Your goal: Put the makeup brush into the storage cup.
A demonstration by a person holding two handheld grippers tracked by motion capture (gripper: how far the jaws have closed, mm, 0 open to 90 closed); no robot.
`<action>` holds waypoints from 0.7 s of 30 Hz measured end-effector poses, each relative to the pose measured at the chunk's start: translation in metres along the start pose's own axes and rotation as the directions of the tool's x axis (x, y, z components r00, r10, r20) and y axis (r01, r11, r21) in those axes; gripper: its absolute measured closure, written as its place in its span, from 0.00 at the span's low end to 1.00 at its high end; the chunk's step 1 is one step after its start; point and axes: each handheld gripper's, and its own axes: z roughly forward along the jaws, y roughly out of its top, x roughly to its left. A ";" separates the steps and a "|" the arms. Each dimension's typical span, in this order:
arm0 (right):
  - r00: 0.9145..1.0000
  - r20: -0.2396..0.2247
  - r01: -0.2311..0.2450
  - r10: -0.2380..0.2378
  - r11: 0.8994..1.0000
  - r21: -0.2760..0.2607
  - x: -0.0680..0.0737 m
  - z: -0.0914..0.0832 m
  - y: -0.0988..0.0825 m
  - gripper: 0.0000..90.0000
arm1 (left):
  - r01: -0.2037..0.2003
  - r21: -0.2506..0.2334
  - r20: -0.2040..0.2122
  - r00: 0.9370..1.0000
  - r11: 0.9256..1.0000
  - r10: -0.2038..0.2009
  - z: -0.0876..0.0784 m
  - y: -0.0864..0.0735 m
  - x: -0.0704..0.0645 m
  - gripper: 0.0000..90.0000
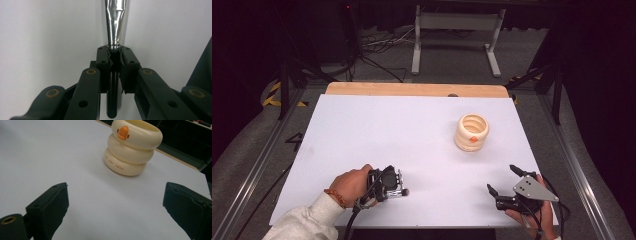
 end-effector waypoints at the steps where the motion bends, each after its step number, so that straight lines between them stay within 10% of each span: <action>1: 1.000 0.000 -0.001 0.001 1.000 0.000 0.000 0.000 0.000 0.08 | 0.007 -0.020 0.005 1.000 1.000 -0.007 0.000 -0.003 0.000 0.88; 13: 1.000 -0.002 -0.016 0.016 1.000 0.000 -0.002 0.000 -0.001 0.08 | 0.073 -0.150 -0.069 0.994 0.986 -0.084 -0.007 -0.022 0.005 0.88; 21: 1.000 -0.004 -0.030 0.030 0.999 -0.013 -0.003 -0.002 -0.001 0.08 | 0.150 -0.309 -0.104 0.976 0.939 -0.190 -0.019 -0.035 0.013 0.88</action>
